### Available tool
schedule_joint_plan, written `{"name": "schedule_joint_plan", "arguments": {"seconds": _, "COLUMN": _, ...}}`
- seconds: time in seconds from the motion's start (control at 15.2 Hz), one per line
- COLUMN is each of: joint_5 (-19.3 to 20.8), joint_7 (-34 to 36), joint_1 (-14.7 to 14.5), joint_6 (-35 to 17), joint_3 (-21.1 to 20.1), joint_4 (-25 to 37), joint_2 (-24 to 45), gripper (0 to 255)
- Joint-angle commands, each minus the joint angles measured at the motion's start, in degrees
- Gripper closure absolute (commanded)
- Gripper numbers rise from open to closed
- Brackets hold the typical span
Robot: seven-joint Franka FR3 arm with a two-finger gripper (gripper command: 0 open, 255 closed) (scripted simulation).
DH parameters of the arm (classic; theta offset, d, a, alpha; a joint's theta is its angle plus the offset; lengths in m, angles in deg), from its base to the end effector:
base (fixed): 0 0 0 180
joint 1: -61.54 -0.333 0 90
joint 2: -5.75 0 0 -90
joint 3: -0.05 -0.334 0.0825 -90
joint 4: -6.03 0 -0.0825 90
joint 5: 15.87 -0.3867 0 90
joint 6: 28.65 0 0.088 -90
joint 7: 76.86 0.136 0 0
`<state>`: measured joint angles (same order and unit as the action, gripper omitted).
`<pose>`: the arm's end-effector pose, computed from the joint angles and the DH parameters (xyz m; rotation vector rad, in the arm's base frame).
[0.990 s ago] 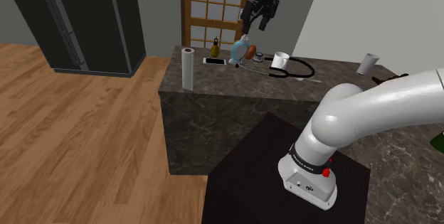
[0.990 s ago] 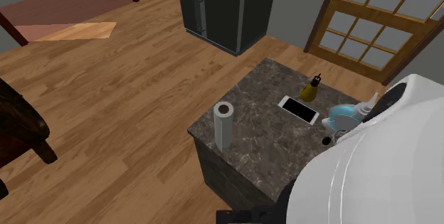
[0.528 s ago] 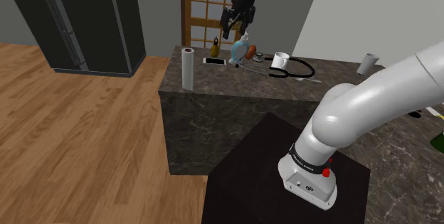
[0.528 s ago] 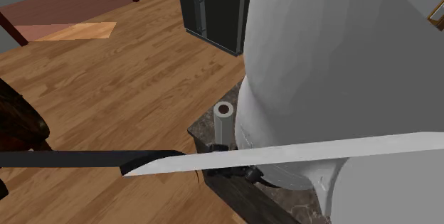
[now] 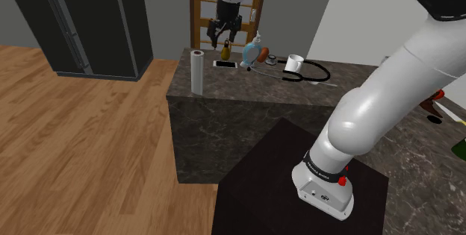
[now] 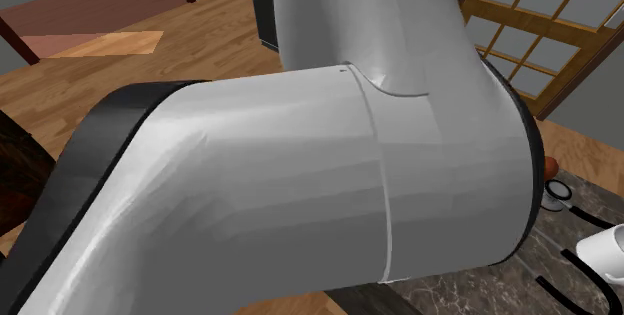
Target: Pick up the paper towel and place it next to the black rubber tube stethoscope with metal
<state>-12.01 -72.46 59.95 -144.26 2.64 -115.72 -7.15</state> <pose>0.5018 -0.0156 0.5054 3.0856 -0.1052 0.1845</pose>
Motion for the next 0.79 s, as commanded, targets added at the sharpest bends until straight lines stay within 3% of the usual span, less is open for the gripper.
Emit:
{"name": "schedule_joint_plan", "arguments": {"seconds": 0.0, "joint_5": 0.16, "joint_7": -0.02, "joint_1": -0.14, "joint_6": -1.57, "joint_3": -0.12, "joint_4": 3.05, "joint_2": 4.83, "gripper": 0}}
{"name": "schedule_joint_plan", "arguments": {"seconds": 0.53, "joint_5": 0.99, "joint_7": 0.28, "joint_1": -0.82, "joint_6": -4.12, "joint_3": -0.78, "joint_4": 16.96, "joint_2": 22.21, "gripper": 0}}
{"name": "schedule_joint_plan", "arguments": {"seconds": 0.73, "joint_5": 1.03, "joint_7": 0.31, "joint_1": -0.73, "joint_6": -6.16, "joint_3": -0.72, "joint_4": 15.84, "joint_2": 23.11, "gripper": 0}}
